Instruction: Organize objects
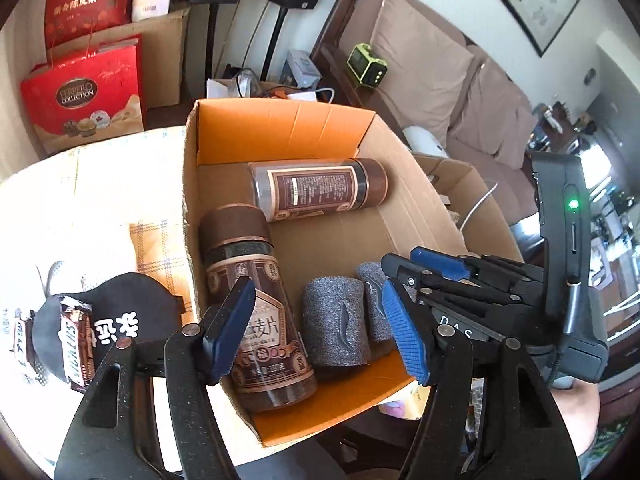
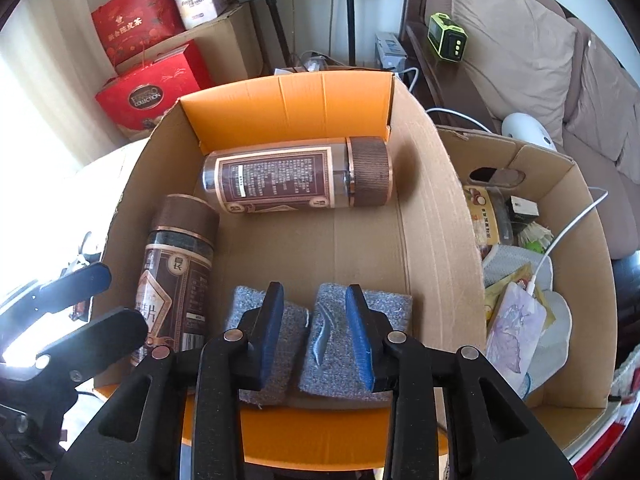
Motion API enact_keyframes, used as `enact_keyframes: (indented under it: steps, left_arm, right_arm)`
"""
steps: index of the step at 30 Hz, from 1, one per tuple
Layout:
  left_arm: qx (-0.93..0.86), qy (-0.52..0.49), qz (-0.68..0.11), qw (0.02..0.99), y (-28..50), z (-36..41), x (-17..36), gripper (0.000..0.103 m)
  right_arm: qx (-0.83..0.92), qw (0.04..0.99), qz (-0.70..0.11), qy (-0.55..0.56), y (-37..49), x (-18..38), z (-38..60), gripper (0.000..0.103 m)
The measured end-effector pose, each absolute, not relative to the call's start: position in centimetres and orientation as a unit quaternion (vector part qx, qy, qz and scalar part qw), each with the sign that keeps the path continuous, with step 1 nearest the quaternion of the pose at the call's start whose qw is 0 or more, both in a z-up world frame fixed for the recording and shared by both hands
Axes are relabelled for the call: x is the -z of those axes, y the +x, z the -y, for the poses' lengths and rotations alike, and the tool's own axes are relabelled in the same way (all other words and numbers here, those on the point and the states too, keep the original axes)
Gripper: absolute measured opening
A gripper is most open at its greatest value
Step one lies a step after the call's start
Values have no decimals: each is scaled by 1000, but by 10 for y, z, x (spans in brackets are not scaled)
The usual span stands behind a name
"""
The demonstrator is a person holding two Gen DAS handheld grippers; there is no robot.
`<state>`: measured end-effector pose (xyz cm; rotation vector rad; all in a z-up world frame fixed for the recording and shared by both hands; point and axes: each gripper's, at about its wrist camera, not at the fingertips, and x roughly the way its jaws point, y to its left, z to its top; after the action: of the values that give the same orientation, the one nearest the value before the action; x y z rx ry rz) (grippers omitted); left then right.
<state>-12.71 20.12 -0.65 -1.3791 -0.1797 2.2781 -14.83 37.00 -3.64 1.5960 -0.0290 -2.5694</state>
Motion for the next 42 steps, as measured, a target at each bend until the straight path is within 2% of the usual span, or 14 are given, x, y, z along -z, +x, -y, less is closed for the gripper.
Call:
enact_keyframes:
  steps: [1,2,3,5,7,9,12,14,16,25,28,38,42]
  left_arm:
    - [-832,-502,64,227,-128,-195,4,72]
    - [-836,-499,63,221,-128,-188,1,79]
    - [-841,-493,60,213,-129,-181,-1,81]
    - [-852,-484,47,191,-128,-166,-5,81]
    - [-856,-484,43,177,-130,-152,-7,81]
    - [-857,-485,47,168,-132,-137,-9,81]
    - [-875,-463,23,140,-130,-120,-14,83]
    - [-884,-448,15,131,-127,-107,-18,97]
    - [-886,-444,22,129,-127,-93,-20,101]
    - [-895,-435,26,97,-125,-37,-26,103]
    - [-896,-433,27,91,-124,-22,-26,103]
    - [-889,-451,28,76,-127,27,-12,103]
    - [-882,-463,55,70,-130,51,2,103]
  right_arm:
    - [849,60,11,525,-148,35,-368,34]
    - [850,62,14,523,-148,34,-366,40]
    - [850,64,17,523,-148,33,-364,54]
    - [852,66,19,519,-148,29,-359,73]
    - [857,69,14,510,-147,22,-352,75]
    - [860,75,15,505,-147,16,-345,85]
    - [863,86,16,497,-147,8,-333,87]
    - [867,89,8,491,-146,3,-323,87]
    - [870,91,-1,486,-144,-2,-312,88]
    - [878,110,-22,466,-141,-17,-264,91]
    - [878,118,-30,464,-141,-18,-247,103]
    - [874,141,-43,463,-145,-12,-197,103]
    - [870,160,-50,464,-146,-5,-175,103]
